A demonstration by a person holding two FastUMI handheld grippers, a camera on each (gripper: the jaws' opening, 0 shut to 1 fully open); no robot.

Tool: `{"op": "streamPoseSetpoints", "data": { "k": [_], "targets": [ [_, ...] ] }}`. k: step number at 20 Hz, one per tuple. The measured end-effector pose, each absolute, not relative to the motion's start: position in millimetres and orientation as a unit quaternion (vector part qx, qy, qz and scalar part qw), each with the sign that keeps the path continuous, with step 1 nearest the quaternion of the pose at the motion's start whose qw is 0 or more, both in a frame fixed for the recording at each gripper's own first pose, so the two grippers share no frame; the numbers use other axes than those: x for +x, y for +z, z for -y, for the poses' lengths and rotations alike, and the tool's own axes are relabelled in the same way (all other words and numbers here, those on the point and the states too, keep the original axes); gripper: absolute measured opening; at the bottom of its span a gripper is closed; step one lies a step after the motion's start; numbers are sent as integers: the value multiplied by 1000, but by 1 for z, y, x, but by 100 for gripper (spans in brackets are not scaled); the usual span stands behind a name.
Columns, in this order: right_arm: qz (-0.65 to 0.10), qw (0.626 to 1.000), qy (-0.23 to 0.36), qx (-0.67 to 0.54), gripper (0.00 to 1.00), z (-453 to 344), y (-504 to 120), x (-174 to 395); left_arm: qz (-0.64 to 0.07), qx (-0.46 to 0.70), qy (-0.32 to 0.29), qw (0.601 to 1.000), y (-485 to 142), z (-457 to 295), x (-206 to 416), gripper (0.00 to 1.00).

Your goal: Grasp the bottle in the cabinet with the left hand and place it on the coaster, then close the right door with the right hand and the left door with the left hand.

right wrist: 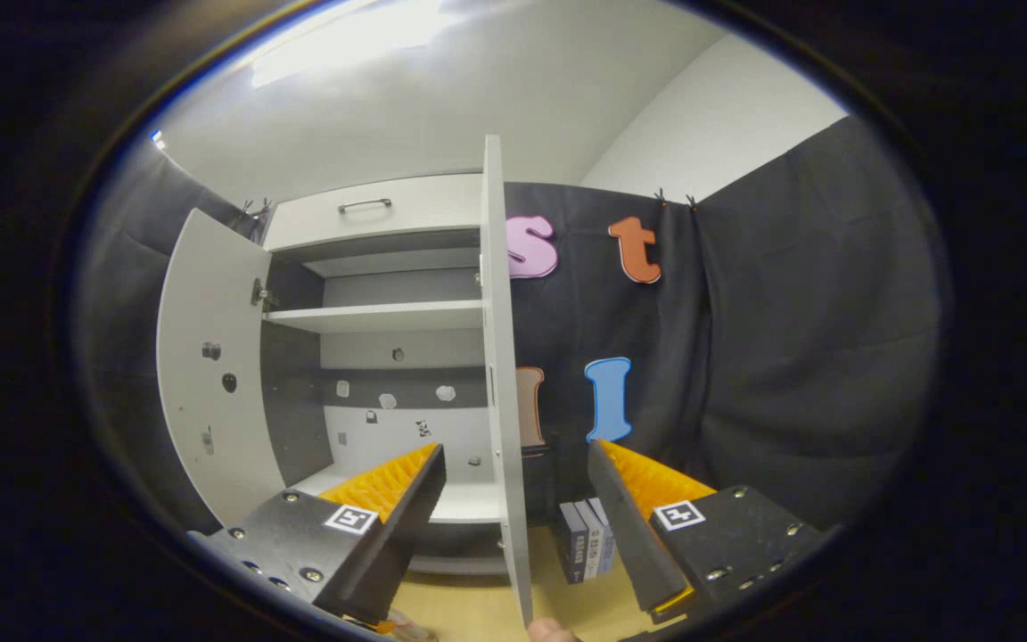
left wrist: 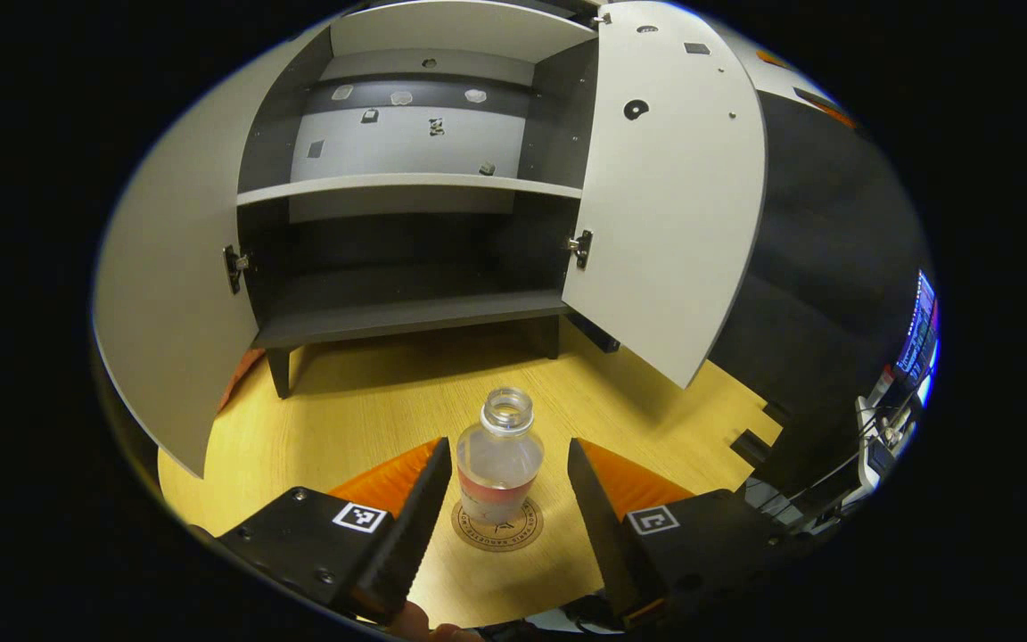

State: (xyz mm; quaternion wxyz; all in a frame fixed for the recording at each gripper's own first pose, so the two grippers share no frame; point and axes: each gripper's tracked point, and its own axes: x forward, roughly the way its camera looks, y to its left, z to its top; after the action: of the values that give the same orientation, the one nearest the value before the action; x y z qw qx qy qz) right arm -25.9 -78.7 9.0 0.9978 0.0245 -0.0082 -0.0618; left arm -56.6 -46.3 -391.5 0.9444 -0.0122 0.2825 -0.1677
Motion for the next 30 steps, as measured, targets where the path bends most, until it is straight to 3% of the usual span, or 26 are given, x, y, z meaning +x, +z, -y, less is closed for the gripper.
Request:
{"op": "streamPoseSetpoints", "data": {
  "k": [4, 10, 16, 18, 20, 30],
  "targets": [
    [23, 997, -76, 22, 96, 95, 13, -29, -235, -17, -155, 959, -332, 37, -59, 83],
    [7, 993, -121, 7, 97, 134, -10, -7, -130, -30, -79, 988, -210, -1, -34, 82],
    [-15, 994, -108, -5, 96, 131, -32, 18, -52, -48, -32, 997, -109, -33, -29, 82],
    [-16, 995, -98, -3, 95, 129, -31, 22, -47, -50, -13, 998, -94, -45, -35, 77],
    [-21, 996, -86, -5, 95, 124, -32, 25, -41, -51, 1, 998, -81, -54, -44, 83],
    [-34, 999, 10, 1, 92, 48, -35, 40, -17, -30, 91, 995, -53, -119, -76, 84]
  ]
}}
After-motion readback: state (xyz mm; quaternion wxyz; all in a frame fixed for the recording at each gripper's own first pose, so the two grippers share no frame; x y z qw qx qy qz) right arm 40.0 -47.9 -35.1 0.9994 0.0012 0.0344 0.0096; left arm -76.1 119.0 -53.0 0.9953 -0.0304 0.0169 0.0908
